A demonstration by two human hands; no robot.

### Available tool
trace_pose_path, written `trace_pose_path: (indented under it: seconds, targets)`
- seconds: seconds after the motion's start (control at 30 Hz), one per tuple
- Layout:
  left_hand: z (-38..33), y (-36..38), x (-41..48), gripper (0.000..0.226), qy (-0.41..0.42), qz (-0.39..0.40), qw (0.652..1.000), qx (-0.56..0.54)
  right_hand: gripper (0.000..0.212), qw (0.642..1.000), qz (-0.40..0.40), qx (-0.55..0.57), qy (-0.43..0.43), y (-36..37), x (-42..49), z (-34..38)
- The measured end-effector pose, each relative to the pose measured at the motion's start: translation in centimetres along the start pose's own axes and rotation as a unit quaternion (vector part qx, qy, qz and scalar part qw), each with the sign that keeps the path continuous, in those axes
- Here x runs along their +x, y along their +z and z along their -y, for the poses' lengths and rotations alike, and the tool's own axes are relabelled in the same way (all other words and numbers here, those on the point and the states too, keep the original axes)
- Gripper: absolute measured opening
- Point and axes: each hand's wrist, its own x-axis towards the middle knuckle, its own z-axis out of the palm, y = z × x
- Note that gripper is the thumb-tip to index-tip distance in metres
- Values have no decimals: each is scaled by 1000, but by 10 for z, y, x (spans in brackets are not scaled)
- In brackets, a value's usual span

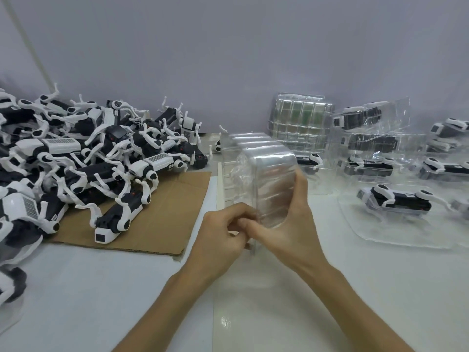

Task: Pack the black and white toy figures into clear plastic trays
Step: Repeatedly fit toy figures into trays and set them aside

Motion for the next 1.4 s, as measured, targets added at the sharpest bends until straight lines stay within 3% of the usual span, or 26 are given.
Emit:
trace_pose_path:
  seconds: [0.17, 0.37, 0.57, 0.8, 1.13, 1.4]
  targets:
    - [1, 2, -2, 51, -12, 39, 999, -10, 94, 1000, 20, 6, 4, -6, 5, 2]
    - [2, -1, 3, 44, -28, 67, 997, 2, 87, 999, 47, 10, -3, -8, 8, -2]
    - [4, 2, 1, 31, -36, 41, 998, 14, 87, 1000, 5, -14, -13, -3, 8, -3]
    - [3, 10, 7, 32, -5, 9, 998, 60, 87, 998, -37, -39, -18, -7, 11, -2]
    - [0, 12, 7, 30, 26, -21, 996, 86, 76, 999, -32, -16, 15, -9, 14, 0]
    - [-2, 12, 5, 21, 73, -72, 986, 130, 81, 1000, -14, 12, 25, -8, 14, 3]
